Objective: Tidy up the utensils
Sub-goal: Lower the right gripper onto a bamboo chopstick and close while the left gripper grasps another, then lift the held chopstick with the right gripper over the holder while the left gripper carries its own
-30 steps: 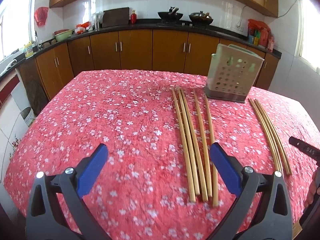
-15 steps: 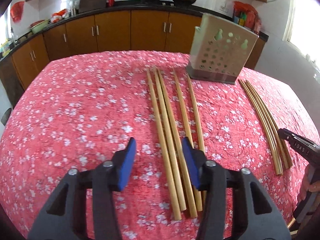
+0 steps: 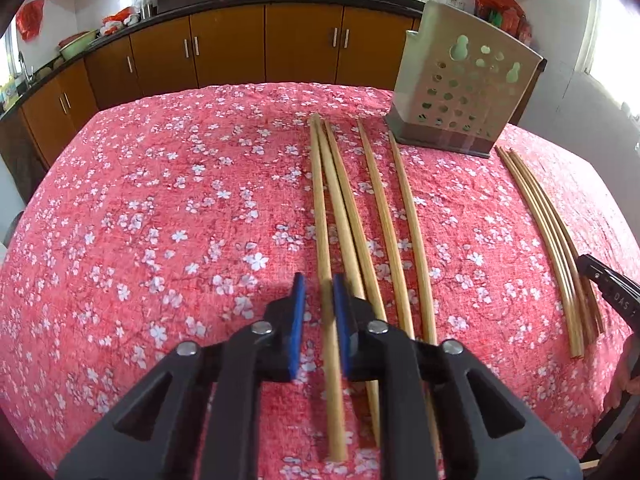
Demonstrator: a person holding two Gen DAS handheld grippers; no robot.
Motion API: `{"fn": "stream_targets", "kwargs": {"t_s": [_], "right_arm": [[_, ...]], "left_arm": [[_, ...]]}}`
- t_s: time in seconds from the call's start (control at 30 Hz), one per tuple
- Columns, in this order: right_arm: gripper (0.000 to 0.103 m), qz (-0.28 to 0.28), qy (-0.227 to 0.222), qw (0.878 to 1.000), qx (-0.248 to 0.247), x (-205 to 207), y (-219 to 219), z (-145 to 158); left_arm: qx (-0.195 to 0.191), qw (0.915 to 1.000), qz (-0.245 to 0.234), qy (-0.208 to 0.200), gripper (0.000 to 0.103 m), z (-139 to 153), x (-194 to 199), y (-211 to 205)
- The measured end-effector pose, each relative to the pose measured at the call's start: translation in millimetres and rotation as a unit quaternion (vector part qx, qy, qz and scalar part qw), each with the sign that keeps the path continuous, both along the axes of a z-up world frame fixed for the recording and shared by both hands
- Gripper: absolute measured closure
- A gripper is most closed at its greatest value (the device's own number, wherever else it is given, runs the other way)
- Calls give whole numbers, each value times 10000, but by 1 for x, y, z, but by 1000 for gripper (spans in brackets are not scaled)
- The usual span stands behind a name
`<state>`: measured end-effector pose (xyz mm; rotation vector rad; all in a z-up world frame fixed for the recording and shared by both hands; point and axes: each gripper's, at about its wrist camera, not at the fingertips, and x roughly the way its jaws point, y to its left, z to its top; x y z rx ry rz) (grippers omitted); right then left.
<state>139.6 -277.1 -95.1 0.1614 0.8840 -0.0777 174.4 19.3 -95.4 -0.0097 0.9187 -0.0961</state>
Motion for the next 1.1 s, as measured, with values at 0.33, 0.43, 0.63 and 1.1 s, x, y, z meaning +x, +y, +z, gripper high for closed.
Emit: {"fn": "stream_targets", "kwargs": {"t_s": [0.33,0.43,0.63,1.1], "right_arm": [[95,-146,-15,9999,-82,16,-10,-1],[95,-301,-25,9995,34,21,-22,-1],[95,-204,-4,9998,-11,15,-19,-3],[95,-265,-419,9987,98,-9,-25,25]], "left_arm": [[52,9990,445,-78,95,-1,21,30],[28,9989,462,-124,94,-1,22,38],[-77,9991,409,-124,94,0,6,45],[52,9991,304,-302,95,16,-19,46]]}}
